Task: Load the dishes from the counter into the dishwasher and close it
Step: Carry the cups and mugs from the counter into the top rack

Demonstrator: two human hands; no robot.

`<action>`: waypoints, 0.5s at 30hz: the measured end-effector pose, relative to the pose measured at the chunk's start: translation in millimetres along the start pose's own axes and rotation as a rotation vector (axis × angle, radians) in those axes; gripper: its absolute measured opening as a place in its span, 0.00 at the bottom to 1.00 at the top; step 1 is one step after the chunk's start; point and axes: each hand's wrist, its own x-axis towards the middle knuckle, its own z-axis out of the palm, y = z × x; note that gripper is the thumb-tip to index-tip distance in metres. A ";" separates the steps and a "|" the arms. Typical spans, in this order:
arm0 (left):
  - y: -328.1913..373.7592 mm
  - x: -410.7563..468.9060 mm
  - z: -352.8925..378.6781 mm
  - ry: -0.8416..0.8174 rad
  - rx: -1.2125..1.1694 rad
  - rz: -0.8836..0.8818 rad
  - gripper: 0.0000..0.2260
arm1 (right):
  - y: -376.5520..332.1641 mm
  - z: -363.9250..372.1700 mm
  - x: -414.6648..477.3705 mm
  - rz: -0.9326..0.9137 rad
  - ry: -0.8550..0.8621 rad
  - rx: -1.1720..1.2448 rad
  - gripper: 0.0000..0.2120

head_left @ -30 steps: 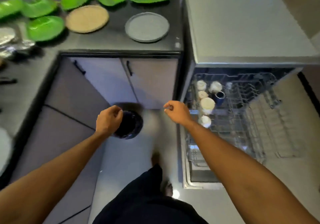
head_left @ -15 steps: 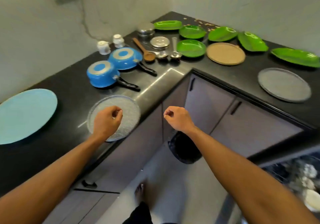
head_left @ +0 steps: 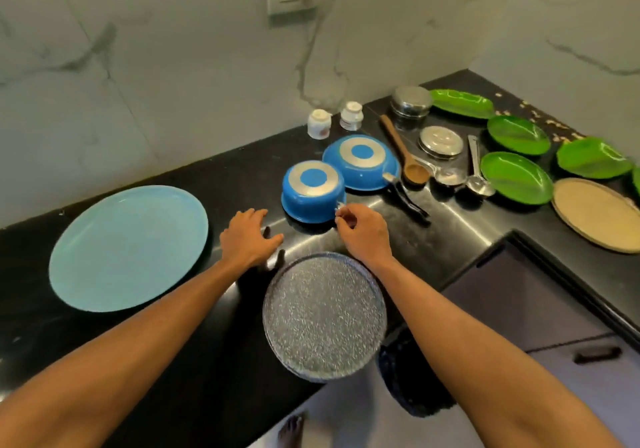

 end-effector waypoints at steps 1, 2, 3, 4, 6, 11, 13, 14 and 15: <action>0.8 7.4 1.0 -0.057 0.017 -0.033 0.37 | -2.9 1.9 12.2 -0.017 0.012 -0.010 0.03; 1.9 14.2 2.2 -0.115 0.018 -0.072 0.40 | -4.8 3.7 24.7 -0.028 0.018 -0.019 0.04; 3.3 23.6 3.2 -0.168 0.006 -0.119 0.43 | -5.7 6.3 41.9 -0.031 0.015 -0.026 0.04; 5.5 30.5 3.9 -0.208 -0.002 -0.149 0.45 | -5.6 7.0 56.1 -0.025 0.018 -0.033 0.04; 10.9 43.3 5.1 -0.260 0.002 -0.179 0.50 | -3.9 6.6 84.2 -0.014 0.053 -0.043 0.05; 27.8 78.6 5.7 -0.424 -0.006 -0.301 0.63 | 5.7 11.8 180.4 -0.023 0.044 -0.028 0.07; 33.5 87.9 6.5 -0.474 0.011 -0.350 0.67 | 10.4 16.9 218.3 -0.034 -0.043 -0.053 0.13; 35.9 94.2 7.4 -0.495 0.018 -0.375 0.68 | 13.3 21.5 238.8 -0.044 -0.088 -0.078 0.18; 37.5 97.0 6.8 -0.518 0.028 -0.391 0.69 | 15.8 25.3 255.1 -0.049 -0.121 -0.101 0.23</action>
